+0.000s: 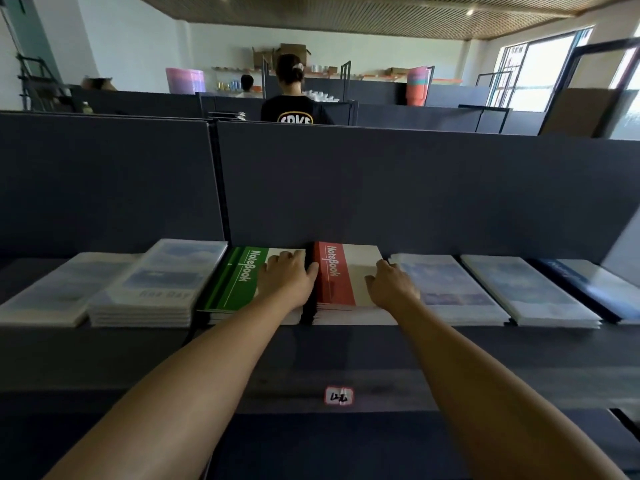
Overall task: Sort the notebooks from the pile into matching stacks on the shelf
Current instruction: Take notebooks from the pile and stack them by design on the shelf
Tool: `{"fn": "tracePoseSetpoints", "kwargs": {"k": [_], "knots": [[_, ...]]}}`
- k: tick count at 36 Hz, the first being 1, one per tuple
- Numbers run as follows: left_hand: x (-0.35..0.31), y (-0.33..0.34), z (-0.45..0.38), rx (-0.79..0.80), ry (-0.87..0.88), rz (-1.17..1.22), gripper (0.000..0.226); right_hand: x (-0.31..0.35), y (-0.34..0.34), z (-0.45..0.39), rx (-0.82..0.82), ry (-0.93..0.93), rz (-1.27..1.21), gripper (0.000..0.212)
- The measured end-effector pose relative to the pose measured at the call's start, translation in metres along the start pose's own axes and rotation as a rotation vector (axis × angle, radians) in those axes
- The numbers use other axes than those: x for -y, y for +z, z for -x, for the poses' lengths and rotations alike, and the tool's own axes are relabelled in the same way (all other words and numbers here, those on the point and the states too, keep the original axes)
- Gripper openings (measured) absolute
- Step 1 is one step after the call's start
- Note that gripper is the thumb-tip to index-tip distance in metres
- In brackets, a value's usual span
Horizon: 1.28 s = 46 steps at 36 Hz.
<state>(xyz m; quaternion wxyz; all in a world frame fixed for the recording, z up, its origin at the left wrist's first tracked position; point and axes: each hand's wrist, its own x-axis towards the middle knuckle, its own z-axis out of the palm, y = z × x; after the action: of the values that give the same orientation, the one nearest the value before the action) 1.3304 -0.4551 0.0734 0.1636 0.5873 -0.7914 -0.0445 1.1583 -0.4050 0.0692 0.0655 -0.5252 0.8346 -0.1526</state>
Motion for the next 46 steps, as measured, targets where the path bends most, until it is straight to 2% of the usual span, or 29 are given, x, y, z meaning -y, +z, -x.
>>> {"fn": "tracePoseSetpoints", "kwargs": {"k": [7,18,27,32,40,46], "knots": [[-0.011,-0.007,0.006,0.043,0.095,-0.082,0.052,0.004,-0.001,0.019,-0.109,-0.070,0.088,0.044],[0.045,-0.030,0.051,-0.046,0.013,-0.105,0.046,0.049,0.005,0.050,-0.163,-0.360,0.071,0.042],[0.147,-0.078,0.108,-0.052,-0.200,-0.168,0.044,0.159,0.033,0.091,-0.113,-0.595,0.056,0.036],[0.216,-0.110,0.143,-0.063,-0.325,-0.211,0.045,0.231,0.051,0.125,-0.047,-0.688,0.067,0.042],[0.337,-0.173,0.203,-0.073,-0.466,-0.224,0.048,0.357,0.079,0.178,0.027,-0.759,0.058,0.037],[0.421,-0.208,0.237,-0.123,-0.579,-0.214,0.048,0.439,0.092,0.211,0.028,-0.828,0.071,0.041]]}}
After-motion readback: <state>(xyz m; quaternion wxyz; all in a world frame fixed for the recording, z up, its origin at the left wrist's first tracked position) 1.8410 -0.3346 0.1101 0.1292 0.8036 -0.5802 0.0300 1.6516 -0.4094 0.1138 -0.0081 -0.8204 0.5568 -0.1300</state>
